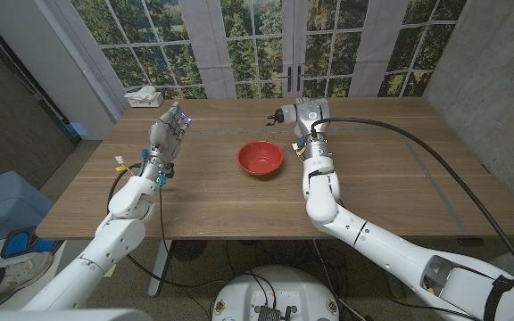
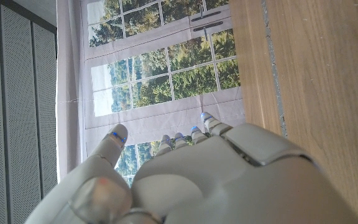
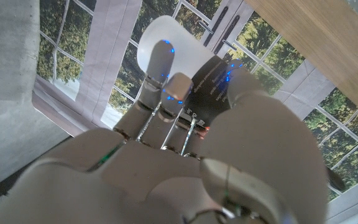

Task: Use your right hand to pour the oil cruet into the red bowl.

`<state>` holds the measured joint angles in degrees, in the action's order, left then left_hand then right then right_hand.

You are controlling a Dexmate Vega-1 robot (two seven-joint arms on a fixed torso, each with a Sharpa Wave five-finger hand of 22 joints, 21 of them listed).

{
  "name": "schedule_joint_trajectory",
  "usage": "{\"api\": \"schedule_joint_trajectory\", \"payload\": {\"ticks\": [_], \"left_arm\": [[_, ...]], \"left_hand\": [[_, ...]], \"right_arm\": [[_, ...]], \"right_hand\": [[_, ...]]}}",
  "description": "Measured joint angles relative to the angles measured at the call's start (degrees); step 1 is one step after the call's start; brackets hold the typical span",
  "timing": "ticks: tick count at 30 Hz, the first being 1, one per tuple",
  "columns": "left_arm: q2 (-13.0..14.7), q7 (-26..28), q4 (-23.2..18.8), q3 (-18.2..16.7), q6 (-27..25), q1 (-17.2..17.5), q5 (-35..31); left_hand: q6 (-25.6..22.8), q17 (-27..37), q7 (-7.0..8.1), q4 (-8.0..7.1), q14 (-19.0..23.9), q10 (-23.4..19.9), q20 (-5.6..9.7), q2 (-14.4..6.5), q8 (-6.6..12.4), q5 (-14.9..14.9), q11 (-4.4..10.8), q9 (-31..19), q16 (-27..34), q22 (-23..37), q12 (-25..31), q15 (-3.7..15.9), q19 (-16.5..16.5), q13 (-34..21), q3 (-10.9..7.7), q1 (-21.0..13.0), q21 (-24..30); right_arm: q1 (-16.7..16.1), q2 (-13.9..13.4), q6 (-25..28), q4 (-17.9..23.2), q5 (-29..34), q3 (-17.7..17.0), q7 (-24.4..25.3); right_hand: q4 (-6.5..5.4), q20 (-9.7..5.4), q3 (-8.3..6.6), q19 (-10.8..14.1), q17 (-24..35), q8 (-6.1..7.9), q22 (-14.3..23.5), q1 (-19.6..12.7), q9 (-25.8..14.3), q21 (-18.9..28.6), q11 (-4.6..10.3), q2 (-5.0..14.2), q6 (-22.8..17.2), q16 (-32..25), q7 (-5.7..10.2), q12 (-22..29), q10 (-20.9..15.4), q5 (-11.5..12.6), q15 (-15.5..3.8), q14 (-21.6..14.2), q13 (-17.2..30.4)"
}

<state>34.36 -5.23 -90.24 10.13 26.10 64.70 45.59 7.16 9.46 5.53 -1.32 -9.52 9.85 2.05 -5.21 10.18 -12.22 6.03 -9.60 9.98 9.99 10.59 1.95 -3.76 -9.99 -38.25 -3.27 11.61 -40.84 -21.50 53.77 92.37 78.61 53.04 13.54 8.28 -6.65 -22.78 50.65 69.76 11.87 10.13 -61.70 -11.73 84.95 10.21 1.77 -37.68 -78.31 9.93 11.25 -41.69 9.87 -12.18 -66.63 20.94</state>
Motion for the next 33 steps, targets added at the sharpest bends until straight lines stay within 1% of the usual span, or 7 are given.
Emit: {"api": "schedule_joint_trajectory", "payload": {"ticks": [2, 3, 10, 11, 19, 21, 33], "left_arm": [[0.04, 0.0, -0.13, -0.04, 0.0, 0.07, 0.0], [0.07, 0.24, -0.24, -0.08, 0.0, 0.15, -0.24], [0.2, 0.24, -0.76, -0.25, 0.0, 0.53, -0.24], [0.22, 0.59, -0.81, -0.26, 0.23, 0.56, -0.61], [0.39, 1.02, -1.33, -0.51, 0.48, 1.02, -0.95], [0.41, 1.02, -1.47, -0.59, 0.48, 1.16, -0.95], [0.43, 1.3, -1.71, -0.71, 0.85, 1.44, -1.08]], "left_hand": [[0.0, 0.0, 0.0, 0.09, 0.0, 0.0, 0.0, 0.0, 0.0, 0.0, 0.0, 0.0, 0.0, 0.0, 0.0, 0.0, 0.0, 0.0, 0.09, 0.0, 0.0], [0.0, 0.0, 0.0, 0.23, 0.0, 0.0, 0.0, 0.0, 0.0, 0.0, 0.0, 0.0, 0.0, 0.0, 0.0, 0.0, 0.0, 0.0, 0.23, 0.0, 0.0], [-0.23, 0.0, 0.22, 0.87, 0.0, 0.0, 0.0, 0.0, 0.0, 0.0, 0.0, 0.0, 0.0, 0.0, 0.0, 0.0, 0.0, 0.0, 0.87, 0.0, 0.0], [-0.42, 0.0, 0.42, 0.87, 0.0, 0.0, 0.0, 0.0, 0.0, 0.07, 0.0, -0.01, 0.0, 0.0, 0.0, 0.0, 0.0, 0.0, 0.87, 0.0, 0.0], [-0.42, 0.0, 0.42, 1.35, 0.0, 0.0, 0.0, 0.0, 0.0, 0.48, 0.0, -0.01, 0.0, 0.0, 0.0, 0.0, 0.0, 0.0, 1.35, 0.0, 0.0], [-0.42, 0.0, 0.42, 1.35, 0.0, 0.0, 0.0, 0.0, 0.0, 0.48, 0.0, -0.01, 0.0, 0.0, 0.0, 0.0, 0.0, 0.0, 1.35, 0.0, 0.0], [-0.42, -0.13, 0.41, 2.06, 0.0, 0.0, 0.0, 0.0, 0.0, 0.48, 0.0, -0.01, 0.0, 0.0, 0.0, 0.0, 0.0, 0.0, 1.58, 0.0, 0.0]], "right_arm": [[0.0, 0.0, 0.34, 0.0, -1.08, 0.0, 0.5], [-0.66, 0.21, 0.59, 2.01, -1.83, -0.92, 0.98], [-0.66, 0.21, 1.57, 2.01, -6.02, -0.92, 3.91], [-1.55, 0.34, 1.67, 4.21, -6.43, -1.82, 4.16], [-2.59, 0.47, 2.78, 6.45, -11.59, -2.98, 7.21], [-2.59, 0.47, 3.14, 6.45, -13.37, -2.98, 8.24], [-4.22, 1.26, 4.92, 10.6, -22.21, -5.71, 12.07]], "right_hand": [[0.0, 0.0, 0.0, 0.0, 0.0, 0.0, 0.0, 0.06, 0.0, 0.0, -0.29, 0.06, -0.09, 0.0, -0.1, 0.0, -0.28, -0.09, 0.0, 0.0, -0.17], [0.0, 0.0, 0.0, 0.0, 0.0, 0.0, 0.0, 0.15, 0.0, 0.0, -0.29, 0.15, -0.09, 0.0, -0.1, 0.0, -0.28, -0.09, 0.0, 0.0, -0.21], [-0.15, 0.0, 0.16, 0.0, 0.0, -0.01, 0.0, 0.29, 0.0, -0.2, 0.03, 0.28, -0.09, 0.0, -0.1, -0.01, -0.6, 0.1, 0.0, 0.0, -0.34], [-0.15, 0.0, 0.16, 0.0, 0.0, -0.01, 0.0, 0.29, 0.0, -0.2, 0.03, 0.28, -0.09, 0.0, -0.1, -0.01, -0.59, 0.1, 0.0, 0.0, -0.34], [-0.14, -0.21, 0.17, 0.21, 0.0, -0.01, 0.01, 0.29, 0.0, -0.2, -0.39, 0.28, -0.4, 0.0, -0.41, 0.22, -1.0, 0.1, 0.0, 0.0, -0.5], [-0.14, -0.21, 0.17, 0.21, 0.0, -0.02, 0.01, 1.87, 0.0, -0.2, -0.39, 0.22, -0.39, 0.0, -0.41, 0.22, -1.0, 0.1, 0.0, 0.0, -0.5], [-0.16, -0.21, 0.15, 0.63, 0.01, 0.22, 0.01, 1.86, 0.0, -0.2, -0.7, 0.23, -0.69, 0.34, -0.72, 0.22, -1.3, 0.09, 0.0, 0.0, -0.77]]}}
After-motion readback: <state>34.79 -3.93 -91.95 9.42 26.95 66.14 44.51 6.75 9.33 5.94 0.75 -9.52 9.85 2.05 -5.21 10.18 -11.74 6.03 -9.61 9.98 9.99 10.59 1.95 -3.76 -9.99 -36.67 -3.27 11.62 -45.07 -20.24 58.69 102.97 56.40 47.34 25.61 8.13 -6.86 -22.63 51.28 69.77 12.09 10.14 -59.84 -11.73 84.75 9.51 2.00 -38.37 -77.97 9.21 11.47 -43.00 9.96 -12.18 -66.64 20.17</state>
